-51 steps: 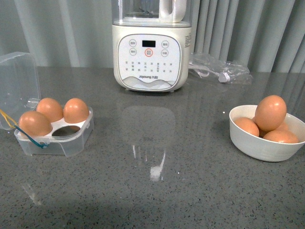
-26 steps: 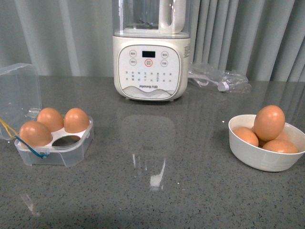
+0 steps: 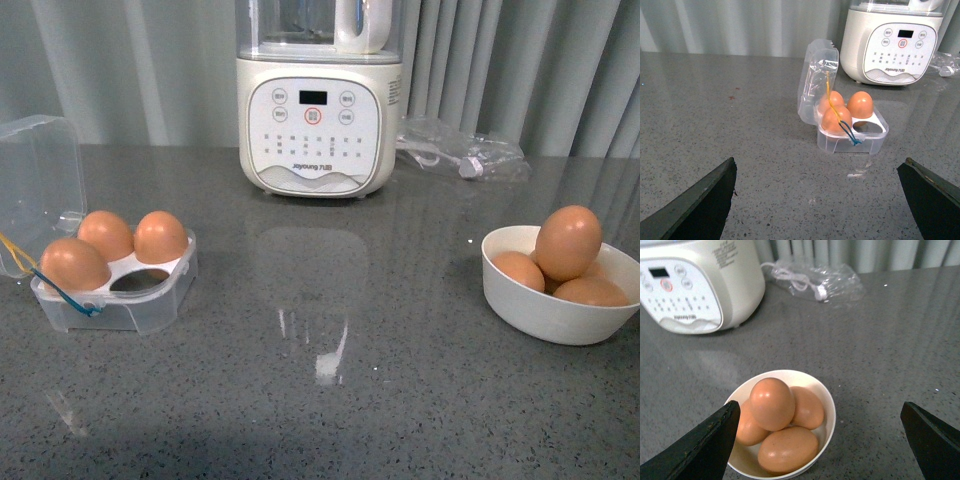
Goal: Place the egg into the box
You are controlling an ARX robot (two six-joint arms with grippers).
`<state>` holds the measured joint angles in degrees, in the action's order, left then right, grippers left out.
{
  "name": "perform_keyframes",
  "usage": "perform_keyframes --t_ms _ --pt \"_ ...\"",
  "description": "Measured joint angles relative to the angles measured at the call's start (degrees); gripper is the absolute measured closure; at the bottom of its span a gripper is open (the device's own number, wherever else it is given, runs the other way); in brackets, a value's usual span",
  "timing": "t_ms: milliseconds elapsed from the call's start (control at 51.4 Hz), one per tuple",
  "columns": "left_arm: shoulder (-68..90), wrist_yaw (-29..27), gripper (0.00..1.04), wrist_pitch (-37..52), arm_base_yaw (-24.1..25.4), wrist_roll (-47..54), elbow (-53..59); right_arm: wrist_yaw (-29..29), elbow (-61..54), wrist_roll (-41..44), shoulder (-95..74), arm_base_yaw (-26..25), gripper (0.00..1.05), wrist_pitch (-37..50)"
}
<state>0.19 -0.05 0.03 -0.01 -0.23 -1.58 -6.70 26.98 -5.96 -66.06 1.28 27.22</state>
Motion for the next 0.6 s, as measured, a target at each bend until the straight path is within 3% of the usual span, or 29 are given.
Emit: perform_keyframes --t_ms 214,604 --pt "0.0 0.0 0.07 0.0 0.0 0.0 0.0 -5.4 4.7 7.8 -7.5 1.9 0.07 -2.3" --pt "0.0 0.0 0.07 0.0 0.0 0.0 0.0 -4.8 7.9 12.0 -13.0 3.1 0.07 -1.8"
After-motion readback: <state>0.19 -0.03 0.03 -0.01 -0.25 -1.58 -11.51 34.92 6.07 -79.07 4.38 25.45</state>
